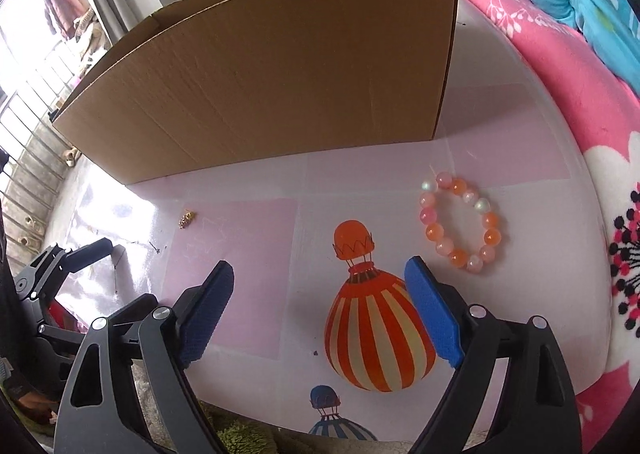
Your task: Organize jewelry
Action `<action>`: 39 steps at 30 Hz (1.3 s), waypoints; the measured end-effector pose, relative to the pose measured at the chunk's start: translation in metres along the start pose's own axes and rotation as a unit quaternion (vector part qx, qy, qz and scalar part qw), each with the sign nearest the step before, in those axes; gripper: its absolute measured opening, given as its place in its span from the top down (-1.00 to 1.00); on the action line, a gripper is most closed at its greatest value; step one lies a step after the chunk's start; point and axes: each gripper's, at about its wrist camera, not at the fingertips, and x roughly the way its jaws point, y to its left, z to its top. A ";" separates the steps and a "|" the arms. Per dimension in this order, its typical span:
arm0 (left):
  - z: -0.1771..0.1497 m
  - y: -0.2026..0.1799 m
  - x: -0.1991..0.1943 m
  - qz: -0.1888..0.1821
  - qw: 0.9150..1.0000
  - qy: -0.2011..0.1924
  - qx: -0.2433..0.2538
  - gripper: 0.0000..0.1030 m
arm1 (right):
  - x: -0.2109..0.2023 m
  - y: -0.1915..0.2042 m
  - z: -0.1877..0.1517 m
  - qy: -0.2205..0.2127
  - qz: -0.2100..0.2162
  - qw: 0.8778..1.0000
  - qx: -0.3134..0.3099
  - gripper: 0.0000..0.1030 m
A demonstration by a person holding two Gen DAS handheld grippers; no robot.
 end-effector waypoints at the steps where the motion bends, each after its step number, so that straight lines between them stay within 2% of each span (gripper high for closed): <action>1: 0.001 0.000 0.000 0.000 1.000 -0.001 -0.001 -0.65 | -0.001 0.000 0.000 -0.001 0.002 1.000 0.000 -0.65; 7: 0.001 -0.006 0.002 0.004 1.000 -0.007 -0.013 -0.65 | -0.003 -0.011 -0.007 -0.014 0.027 1.000 0.008 -0.65; 14: 0.013 -0.011 -0.006 -0.014 0.998 -0.060 -0.015 -0.60 | -0.008 -0.025 -0.010 -0.025 0.066 0.997 0.017 -0.65; 15: 0.016 -0.012 -0.006 -0.018 0.998 -0.064 -0.013 -0.48 | -0.010 -0.024 -0.010 -0.031 0.070 0.997 0.009 -0.65; 17: 0.023 -0.017 -0.005 -0.024 0.997 -0.071 -0.002 -0.35 | -0.014 -0.022 -0.011 -0.043 0.068 0.997 -0.007 -0.64; 22: 0.038 -0.028 0.009 -0.030 0.997 -0.061 0.034 0.15 | -0.017 -0.011 -0.011 -0.058 0.058 0.996 -0.046 -0.42; 27: 0.045 -0.037 0.026 -0.013 0.998 -0.033 0.057 0.41 | -0.011 -0.012 -0.009 -0.059 0.058 0.995 -0.057 -0.28; 31: 0.047 -0.035 0.025 -0.024 0.998 -0.027 0.055 0.63 | -0.009 -0.019 -0.004 -0.059 0.062 0.995 -0.053 -0.25; 39: 0.048 -0.037 0.025 -0.023 0.998 -0.016 0.060 0.89 | -0.019 -0.028 -0.007 -0.077 0.063 0.994 -0.039 -0.13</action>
